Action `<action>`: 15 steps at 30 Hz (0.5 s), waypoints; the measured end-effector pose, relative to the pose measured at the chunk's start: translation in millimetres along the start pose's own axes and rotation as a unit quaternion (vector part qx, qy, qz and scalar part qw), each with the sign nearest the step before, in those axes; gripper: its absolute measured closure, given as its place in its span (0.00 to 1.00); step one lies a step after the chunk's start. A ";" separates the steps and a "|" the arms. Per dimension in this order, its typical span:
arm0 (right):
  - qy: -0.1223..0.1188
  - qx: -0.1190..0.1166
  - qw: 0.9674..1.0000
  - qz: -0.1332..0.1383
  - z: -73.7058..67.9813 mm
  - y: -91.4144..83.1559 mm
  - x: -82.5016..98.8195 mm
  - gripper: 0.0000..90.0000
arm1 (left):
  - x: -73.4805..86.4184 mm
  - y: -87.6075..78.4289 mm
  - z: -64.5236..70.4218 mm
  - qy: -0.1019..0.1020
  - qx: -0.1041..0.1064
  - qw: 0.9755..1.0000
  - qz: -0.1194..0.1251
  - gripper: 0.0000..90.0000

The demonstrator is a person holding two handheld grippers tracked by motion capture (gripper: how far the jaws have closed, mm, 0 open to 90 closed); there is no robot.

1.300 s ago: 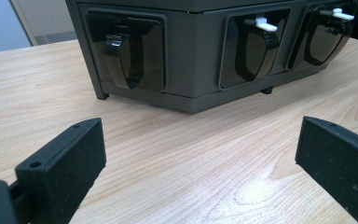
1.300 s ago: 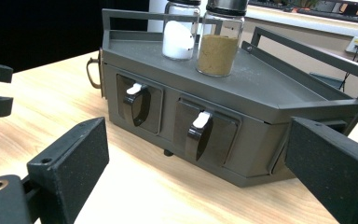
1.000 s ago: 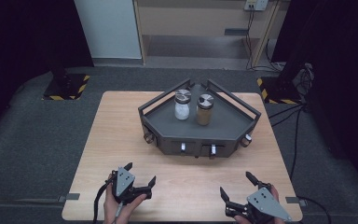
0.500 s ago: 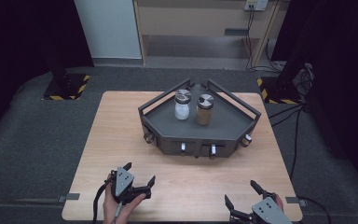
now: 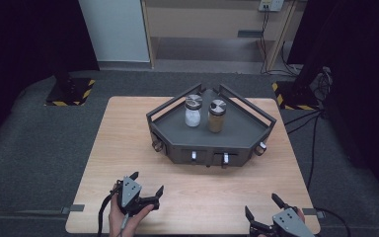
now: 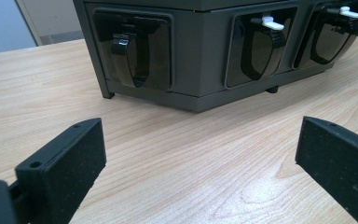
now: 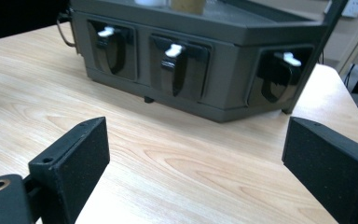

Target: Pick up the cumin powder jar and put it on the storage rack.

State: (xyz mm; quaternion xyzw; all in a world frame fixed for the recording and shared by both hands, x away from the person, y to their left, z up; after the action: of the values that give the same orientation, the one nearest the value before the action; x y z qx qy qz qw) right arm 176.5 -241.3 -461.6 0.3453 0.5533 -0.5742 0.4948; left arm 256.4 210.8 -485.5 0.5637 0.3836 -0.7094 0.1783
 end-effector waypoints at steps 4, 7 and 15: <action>0.000 0.008 1.000 -0.015 3.4 4.8 5.0 0.08 | 0.2 0.3 -0.3 0.000 0.000 1.000 -0.001 0.01; 0.005 0.010 1.000 -0.027 5.1 8.4 8.7 0.08 | 0.4 0.4 -0.5 0.001 0.000 1.000 -0.002 0.01; -0.003 0.008 0.999 -0.047 5.4 16.2 16.1 0.08 | 0.7 0.7 -1.0 0.001 0.000 1.000 -0.003 0.01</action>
State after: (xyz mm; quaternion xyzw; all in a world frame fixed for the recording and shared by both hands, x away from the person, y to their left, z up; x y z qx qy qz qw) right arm 188.4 -247.9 -480.7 0.3212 0.5630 -0.6019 0.4665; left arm 257.4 211.2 -486.4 0.5631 0.3854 -0.7096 0.1754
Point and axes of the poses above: each handheld gripper's, and its own axes: y roughly forward along the jaws, x roughly out of its underside, z roughly to its right, the point moved 10 cm from there along y, roughly forward along the jaws, and after that the axes turned 14 degrees about x, right-handed, at the moved point
